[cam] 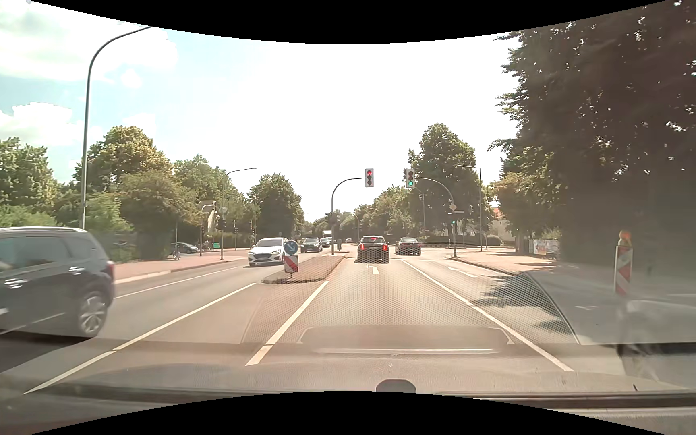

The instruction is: Follow the waypoints while adhering to traffic rules and regulations

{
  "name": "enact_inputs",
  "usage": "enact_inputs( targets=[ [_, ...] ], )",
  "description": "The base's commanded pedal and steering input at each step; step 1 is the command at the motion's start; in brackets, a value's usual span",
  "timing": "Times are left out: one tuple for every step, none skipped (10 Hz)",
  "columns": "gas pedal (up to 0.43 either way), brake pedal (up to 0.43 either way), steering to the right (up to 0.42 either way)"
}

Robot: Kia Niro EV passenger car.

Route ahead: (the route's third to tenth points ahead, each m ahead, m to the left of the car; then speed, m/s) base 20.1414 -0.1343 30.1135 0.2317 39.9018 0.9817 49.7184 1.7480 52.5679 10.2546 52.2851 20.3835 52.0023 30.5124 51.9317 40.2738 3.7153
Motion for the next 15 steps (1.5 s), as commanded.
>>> enact_inputs(
  targets=[
    [0.000, 0.018, -0.004],
    [0.000, 0.018, -0.003],
    [0.000, 0.018, -0.003],
    [0.000, 0.018, -0.003],
    [0.000, 0.018, -0.004],
    [0.000, 0.018, -0.004],
    [0.000, 0.024, -0.003],
    [0.000, 0.024, -0.003],
    [0.000, 0.024, -0.003],
    [0.000, 0.030, -0.003],
    [0.000, 0.030, -0.003],
    [0.000, 0.030, -0.003],
    [0.000, 0.037, -0.004],
    [0.000, 0.043, -0.004],
    [0.000, 0.043, -0.004]
  ],
)
